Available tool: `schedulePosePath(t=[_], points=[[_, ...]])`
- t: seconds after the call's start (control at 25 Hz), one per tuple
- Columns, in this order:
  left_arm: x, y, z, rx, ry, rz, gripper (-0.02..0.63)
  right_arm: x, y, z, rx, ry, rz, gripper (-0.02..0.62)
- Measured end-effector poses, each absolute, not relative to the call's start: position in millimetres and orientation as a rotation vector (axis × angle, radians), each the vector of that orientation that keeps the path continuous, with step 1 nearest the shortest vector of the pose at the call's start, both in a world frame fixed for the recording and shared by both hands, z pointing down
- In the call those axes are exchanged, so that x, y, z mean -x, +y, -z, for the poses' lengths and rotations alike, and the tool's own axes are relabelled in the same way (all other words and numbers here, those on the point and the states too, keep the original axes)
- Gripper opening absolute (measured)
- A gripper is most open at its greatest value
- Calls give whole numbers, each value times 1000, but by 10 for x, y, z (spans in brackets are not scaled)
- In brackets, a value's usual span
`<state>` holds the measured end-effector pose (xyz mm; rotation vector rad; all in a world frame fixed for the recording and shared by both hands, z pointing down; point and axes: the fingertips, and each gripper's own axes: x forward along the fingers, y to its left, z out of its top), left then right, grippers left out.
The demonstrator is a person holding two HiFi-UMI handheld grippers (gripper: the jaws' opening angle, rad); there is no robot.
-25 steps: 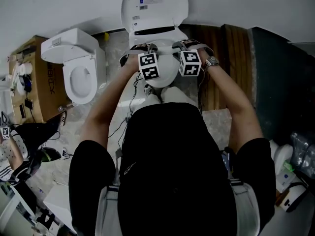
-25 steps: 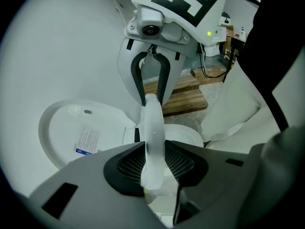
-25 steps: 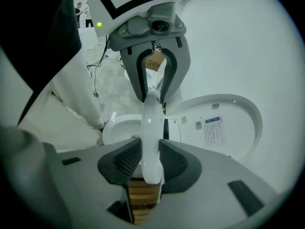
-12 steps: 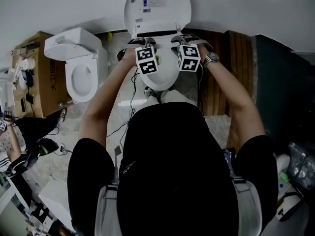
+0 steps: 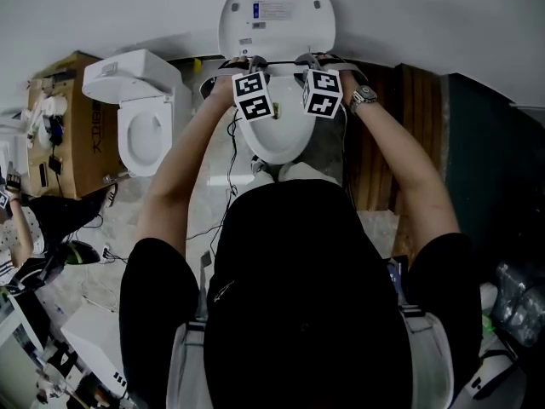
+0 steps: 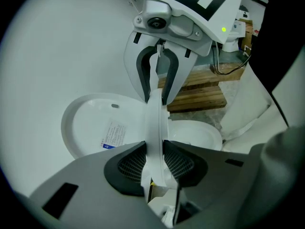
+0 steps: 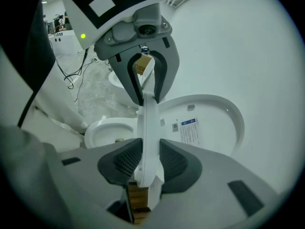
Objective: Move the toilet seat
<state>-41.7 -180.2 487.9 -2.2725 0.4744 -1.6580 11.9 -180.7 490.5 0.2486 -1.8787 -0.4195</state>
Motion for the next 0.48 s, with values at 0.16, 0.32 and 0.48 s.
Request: schedulePosePath(t=[0.16, 0.32, 0.48], points=[[448, -1966, -4852, 2267, 500, 1679, 127, -87, -1973, -4868, -258, -1894, 424, 129], [415, -2092, -4833, 2254, 519, 1707, 129, -115, -2099, -4842, -273, -1915, 427, 130], [390, -2188, -4804, 2235, 546, 1734, 132, -133, -2194, -4810, -294, -1932, 432, 133]])
